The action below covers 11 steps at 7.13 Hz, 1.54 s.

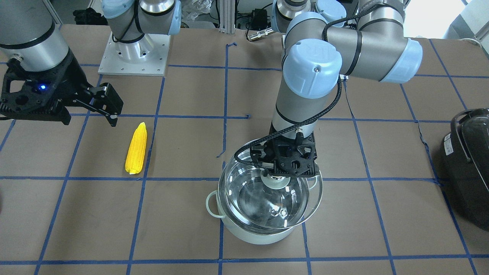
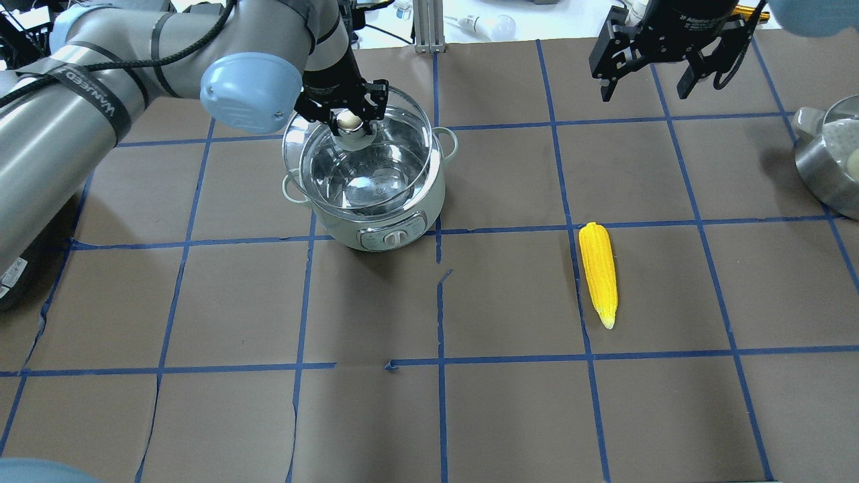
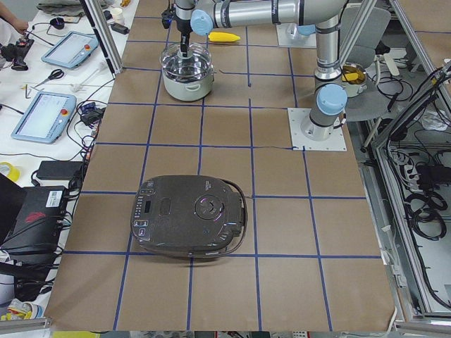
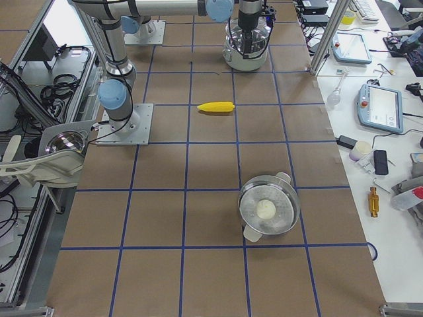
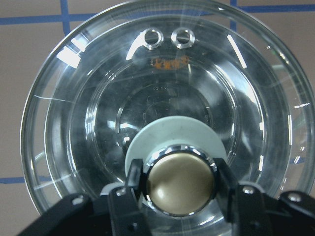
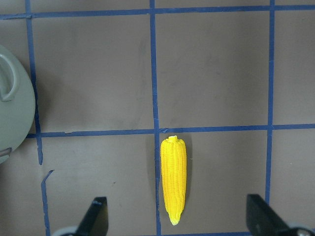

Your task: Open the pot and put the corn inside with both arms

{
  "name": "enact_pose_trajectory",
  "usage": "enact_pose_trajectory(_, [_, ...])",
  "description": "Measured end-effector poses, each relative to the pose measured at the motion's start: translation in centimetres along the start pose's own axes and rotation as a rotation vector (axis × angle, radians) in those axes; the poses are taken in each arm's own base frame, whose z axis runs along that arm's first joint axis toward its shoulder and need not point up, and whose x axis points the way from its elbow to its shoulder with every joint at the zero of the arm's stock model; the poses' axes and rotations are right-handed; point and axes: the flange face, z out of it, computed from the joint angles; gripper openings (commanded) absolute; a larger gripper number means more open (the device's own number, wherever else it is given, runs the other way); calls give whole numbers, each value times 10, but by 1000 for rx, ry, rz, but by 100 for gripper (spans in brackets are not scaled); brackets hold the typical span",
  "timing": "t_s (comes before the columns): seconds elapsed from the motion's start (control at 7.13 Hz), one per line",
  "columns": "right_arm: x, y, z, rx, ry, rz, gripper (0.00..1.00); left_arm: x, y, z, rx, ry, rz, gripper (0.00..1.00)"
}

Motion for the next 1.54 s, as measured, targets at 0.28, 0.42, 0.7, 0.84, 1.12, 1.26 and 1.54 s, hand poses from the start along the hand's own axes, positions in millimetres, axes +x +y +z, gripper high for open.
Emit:
enact_pose_trajectory(0.28, [-10, 2, 4, -9, 2, -18, 100, -85, -10, -15, -20, -64, -33, 14])
enact_pose_trajectory(0.42, [-11, 2, 5, -11, 3, -19, 100, -129, -12, -13, -42, -57, -9, 14])
enact_pose_trajectory(0.7, [-12, 0, 7, -17, 4, -21, 100, -216, -2, 5, -91, -17, 61, 14])
enact_pose_trajectory(0.84, [-12, -3, 13, -29, 4, -22, 100, -261, 8, 25, -112, 37, 78, 14])
enact_pose_trajectory(1.12, [-14, -5, 27, -38, 0, -22, 100, -318, 26, 78, -74, 72, 109, 14])
enact_pose_trajectory(1.26, [-16, -2, 49, -36, -2, -23, 100, -333, 41, 108, -53, 67, 120, 14])
enact_pose_trajectory(1.54, [-15, 20, 125, -64, 1, -29, 100, -345, 61, 148, -32, 59, 129, 17])
